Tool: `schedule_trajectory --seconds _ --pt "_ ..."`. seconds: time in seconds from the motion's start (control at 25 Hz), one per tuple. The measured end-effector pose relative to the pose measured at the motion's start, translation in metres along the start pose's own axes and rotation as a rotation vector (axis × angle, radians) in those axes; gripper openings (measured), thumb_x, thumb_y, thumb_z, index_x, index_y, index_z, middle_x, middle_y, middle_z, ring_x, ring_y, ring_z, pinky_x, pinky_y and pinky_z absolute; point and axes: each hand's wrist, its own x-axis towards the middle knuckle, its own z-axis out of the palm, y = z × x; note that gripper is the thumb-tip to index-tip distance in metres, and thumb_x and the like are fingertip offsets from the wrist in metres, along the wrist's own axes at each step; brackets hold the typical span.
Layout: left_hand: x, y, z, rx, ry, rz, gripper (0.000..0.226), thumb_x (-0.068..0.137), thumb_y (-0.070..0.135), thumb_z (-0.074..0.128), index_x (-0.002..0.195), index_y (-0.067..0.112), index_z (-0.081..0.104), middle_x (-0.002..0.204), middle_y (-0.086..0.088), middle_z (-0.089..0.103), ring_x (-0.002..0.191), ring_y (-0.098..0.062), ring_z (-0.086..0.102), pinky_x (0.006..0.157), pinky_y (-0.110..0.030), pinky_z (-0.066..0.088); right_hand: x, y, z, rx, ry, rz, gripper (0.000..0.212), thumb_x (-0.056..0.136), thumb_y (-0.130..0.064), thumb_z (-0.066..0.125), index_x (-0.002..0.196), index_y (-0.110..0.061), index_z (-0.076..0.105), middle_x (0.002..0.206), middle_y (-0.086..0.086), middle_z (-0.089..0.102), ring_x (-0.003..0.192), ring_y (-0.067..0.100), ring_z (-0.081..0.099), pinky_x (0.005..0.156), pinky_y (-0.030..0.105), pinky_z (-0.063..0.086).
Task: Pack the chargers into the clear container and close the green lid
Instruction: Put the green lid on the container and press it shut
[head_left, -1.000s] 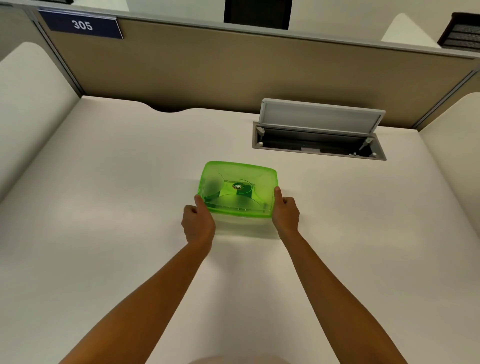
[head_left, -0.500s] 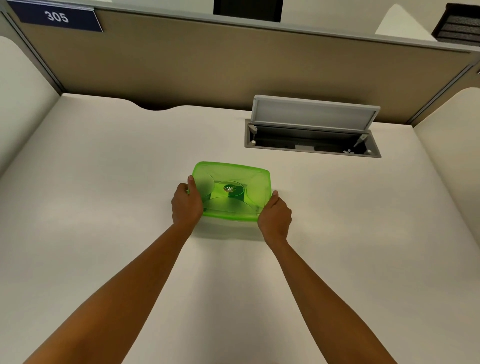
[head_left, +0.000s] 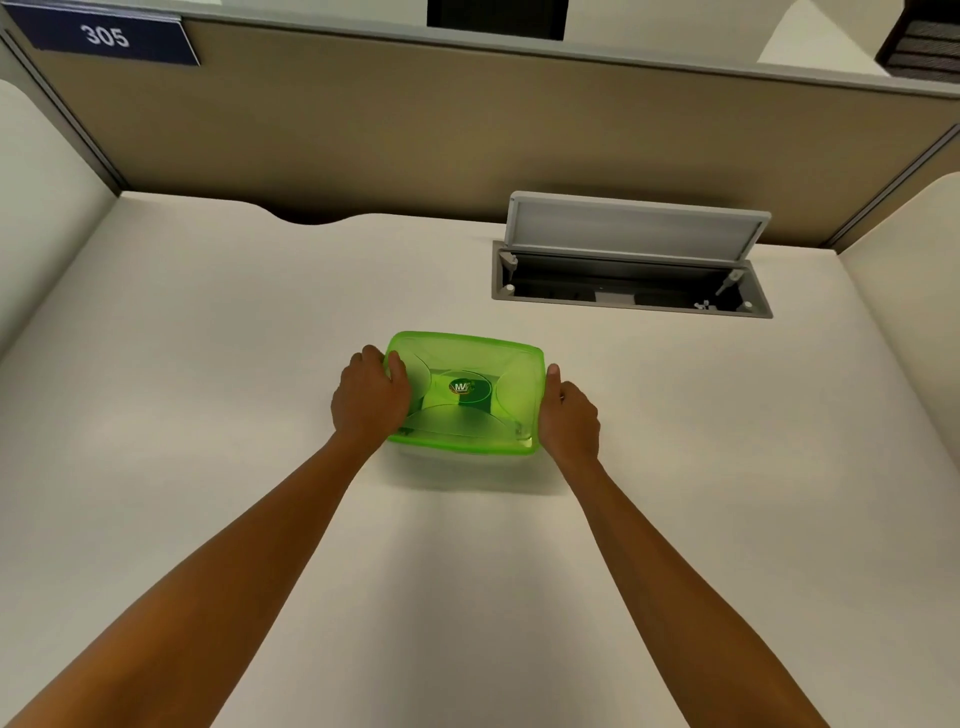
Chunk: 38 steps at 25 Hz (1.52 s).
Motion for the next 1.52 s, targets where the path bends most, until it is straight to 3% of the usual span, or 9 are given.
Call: schedule_trajectory --seconds 0.2,0.36,0.56,0.84,0.92,1.0,1.16,1.32,1.52 --pt "0.026 0.007 0.005 -0.098 -0.102 -0.114 0.048 0.098 0.056 0.035 0.084 0.01 0.042 0.083 -0.011 0.057 0.081 -0.037 0.054 0.07 -0.039 0.04 0.031 -0.028 0.009 0.036 -0.093 0.016 0.066 0.085 -0.075 0.037 0.058 -0.015 0.034 0.062 0.001 0.049 0.062 0.02 0.047 0.058 0.036 0.034" --pt "0.032 0.001 0.005 -0.218 -0.128 -0.125 0.058 0.096 0.061 0.037 0.06 0.016 0.03 0.056 -0.001 0.039 0.059 -0.024 0.04 0.056 -0.033 0.029 0.041 -0.023 0.012 0.213 -0.108 0.045 0.064 0.078 -0.069 0.058 0.053 -0.019 0.026 0.053 0.0 0.034 0.057 0.019 0.035 0.056 0.034 0.028" --pt "0.034 -0.002 0.005 -0.417 -0.123 -0.208 0.058 0.09 0.062 0.047 0.057 0.018 0.03 0.054 0.003 0.031 0.058 -0.019 0.031 0.061 -0.033 0.025 0.044 -0.023 0.017 0.328 -0.103 0.109 0.065 0.074 -0.064 0.065 0.046 -0.019 0.028 0.049 -0.006 0.029 0.059 0.019 0.031 0.061 0.034 0.027" --pt "0.029 0.002 0.002 -0.265 -0.074 -0.193 0.056 0.095 0.058 0.039 0.059 0.015 0.033 0.054 0.001 0.039 0.058 -0.025 0.04 0.057 -0.031 0.027 0.038 -0.026 0.015 0.216 -0.05 0.067 0.059 0.084 -0.063 0.055 0.055 -0.017 0.033 0.052 -0.003 0.039 0.059 0.022 0.04 0.054 0.032 0.028" --pt "0.025 0.007 0.001 -0.126 0.051 -0.105 0.041 0.096 0.047 0.042 0.068 0.018 0.044 0.065 0.0 0.052 0.065 -0.027 0.05 0.06 -0.033 0.034 0.03 -0.028 0.015 0.043 0.071 -0.032 0.047 0.091 -0.058 0.048 0.068 -0.017 0.045 0.065 -0.002 0.052 0.066 0.025 0.052 0.053 0.03 0.031" --pt "0.019 0.012 0.0 -0.027 0.17 0.169 0.016 0.095 0.03 0.051 0.094 0.015 0.055 0.087 -0.002 0.062 0.076 -0.025 0.056 0.072 -0.038 0.04 0.022 -0.033 0.016 -0.121 0.206 -0.246 0.024 0.097 -0.039 0.046 0.095 -0.017 0.056 0.094 0.0 0.061 0.085 0.025 0.059 0.062 0.032 0.04" --pt "0.013 0.016 0.004 0.071 0.124 0.673 0.018 0.092 0.015 0.062 0.105 0.01 0.072 0.106 -0.007 0.075 0.096 -0.03 0.07 0.089 -0.04 0.049 0.004 -0.031 0.025 -0.211 0.071 -0.685 0.034 0.097 -0.011 0.043 0.126 -0.015 0.06 0.126 0.003 0.064 0.118 0.022 0.056 0.105 0.036 0.038" --pt "0.007 0.011 0.005 0.051 0.009 0.621 0.034 0.091 0.027 0.057 0.117 0.01 0.072 0.127 -0.007 0.068 0.129 -0.022 0.057 0.113 -0.044 0.035 0.003 -0.026 0.026 -0.251 -0.062 -0.741 0.039 0.097 -0.021 0.045 0.135 -0.02 0.056 0.139 -0.002 0.058 0.137 0.019 0.045 0.119 0.035 0.023" --pt "-0.006 0.001 0.003 0.067 -0.131 0.585 0.054 0.093 0.042 0.045 0.142 0.019 0.052 0.152 0.003 0.046 0.148 -0.014 0.028 0.123 -0.046 0.014 0.004 -0.026 0.025 -0.304 -0.078 -0.689 0.049 0.09 -0.049 0.047 0.135 -0.03 0.053 0.145 -0.012 0.051 0.145 0.017 0.031 0.119 0.045 0.015"
